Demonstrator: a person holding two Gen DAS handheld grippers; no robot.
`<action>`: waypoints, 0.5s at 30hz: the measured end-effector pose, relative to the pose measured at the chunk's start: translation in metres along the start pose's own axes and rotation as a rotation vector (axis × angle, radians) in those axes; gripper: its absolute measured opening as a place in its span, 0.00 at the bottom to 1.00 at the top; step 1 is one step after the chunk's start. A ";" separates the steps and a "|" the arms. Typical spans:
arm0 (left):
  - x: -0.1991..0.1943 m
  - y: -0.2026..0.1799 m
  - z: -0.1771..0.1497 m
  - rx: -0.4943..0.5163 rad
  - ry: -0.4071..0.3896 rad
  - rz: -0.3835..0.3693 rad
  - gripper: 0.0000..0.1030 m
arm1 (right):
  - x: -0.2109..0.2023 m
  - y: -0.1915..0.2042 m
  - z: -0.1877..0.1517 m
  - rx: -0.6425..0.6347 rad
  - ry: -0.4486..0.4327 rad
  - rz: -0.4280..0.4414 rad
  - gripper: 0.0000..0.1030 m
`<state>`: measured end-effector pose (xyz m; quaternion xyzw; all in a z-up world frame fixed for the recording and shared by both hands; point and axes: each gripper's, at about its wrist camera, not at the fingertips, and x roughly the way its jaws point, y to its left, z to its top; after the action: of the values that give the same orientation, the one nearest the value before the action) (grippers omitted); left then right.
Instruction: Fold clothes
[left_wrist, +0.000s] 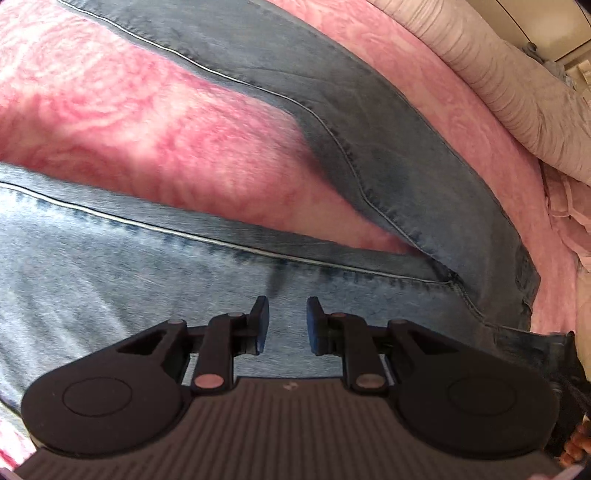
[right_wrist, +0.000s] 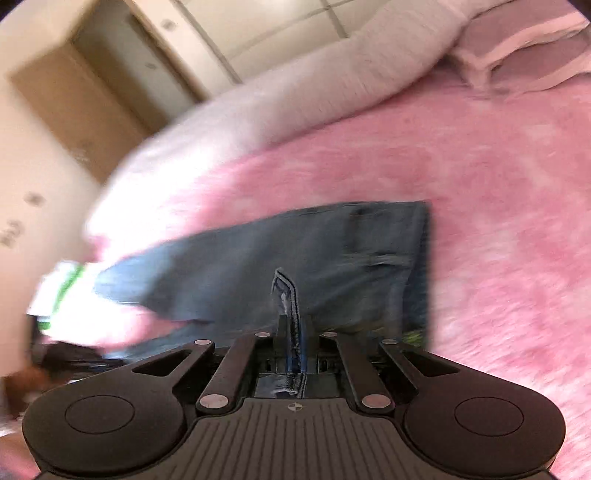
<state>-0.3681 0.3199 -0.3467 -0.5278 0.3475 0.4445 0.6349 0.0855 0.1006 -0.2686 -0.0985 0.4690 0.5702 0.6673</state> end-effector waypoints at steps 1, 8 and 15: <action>0.001 -0.001 -0.001 0.003 0.001 -0.001 0.16 | 0.015 -0.007 0.001 0.011 0.033 -0.080 0.02; 0.001 0.006 -0.013 0.017 0.019 0.017 0.17 | 0.064 -0.046 -0.024 0.181 0.177 -0.249 0.01; 0.000 0.030 -0.028 -0.044 0.008 0.015 0.17 | -0.003 -0.064 -0.047 0.375 0.169 -0.123 0.48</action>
<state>-0.3955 0.2939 -0.3630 -0.5409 0.3442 0.4548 0.6182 0.1164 0.0461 -0.3181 -0.0484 0.6144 0.4208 0.6657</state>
